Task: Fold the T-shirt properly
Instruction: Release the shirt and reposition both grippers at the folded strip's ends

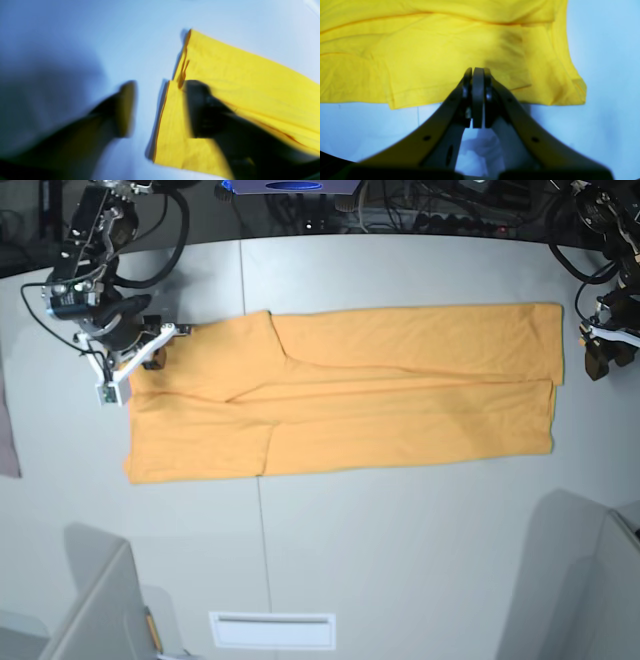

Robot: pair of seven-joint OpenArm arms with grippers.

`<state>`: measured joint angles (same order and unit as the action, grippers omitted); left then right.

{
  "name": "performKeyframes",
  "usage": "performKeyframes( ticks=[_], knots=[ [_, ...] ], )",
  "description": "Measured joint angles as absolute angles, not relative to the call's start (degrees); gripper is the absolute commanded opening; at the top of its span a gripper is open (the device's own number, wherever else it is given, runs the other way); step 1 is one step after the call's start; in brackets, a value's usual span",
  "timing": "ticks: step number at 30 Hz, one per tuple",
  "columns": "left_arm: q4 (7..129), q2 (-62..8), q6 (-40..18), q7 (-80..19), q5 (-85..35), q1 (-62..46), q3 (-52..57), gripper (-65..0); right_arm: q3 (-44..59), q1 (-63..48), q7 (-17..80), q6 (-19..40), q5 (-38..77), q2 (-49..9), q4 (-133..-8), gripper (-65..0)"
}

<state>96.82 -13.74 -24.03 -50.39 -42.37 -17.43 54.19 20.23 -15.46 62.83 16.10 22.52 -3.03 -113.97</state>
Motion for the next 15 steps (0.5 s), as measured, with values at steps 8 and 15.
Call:
performKeyframes(
  ticks=[8,15],
  knots=[
    [80.93,-15.49,-24.08,-50.57,-42.04,-9.78,49.08,-8.1,20.8,-15.44,62.59,16.1,22.5,-1.02,-113.97,-65.0],
    [71.68,-16.73,-26.63,-49.41,-41.54,-4.19,44.8,-8.1,20.62,-16.86,58.24,16.05,22.52,1.1,-113.97,-65.0]
  ],
)
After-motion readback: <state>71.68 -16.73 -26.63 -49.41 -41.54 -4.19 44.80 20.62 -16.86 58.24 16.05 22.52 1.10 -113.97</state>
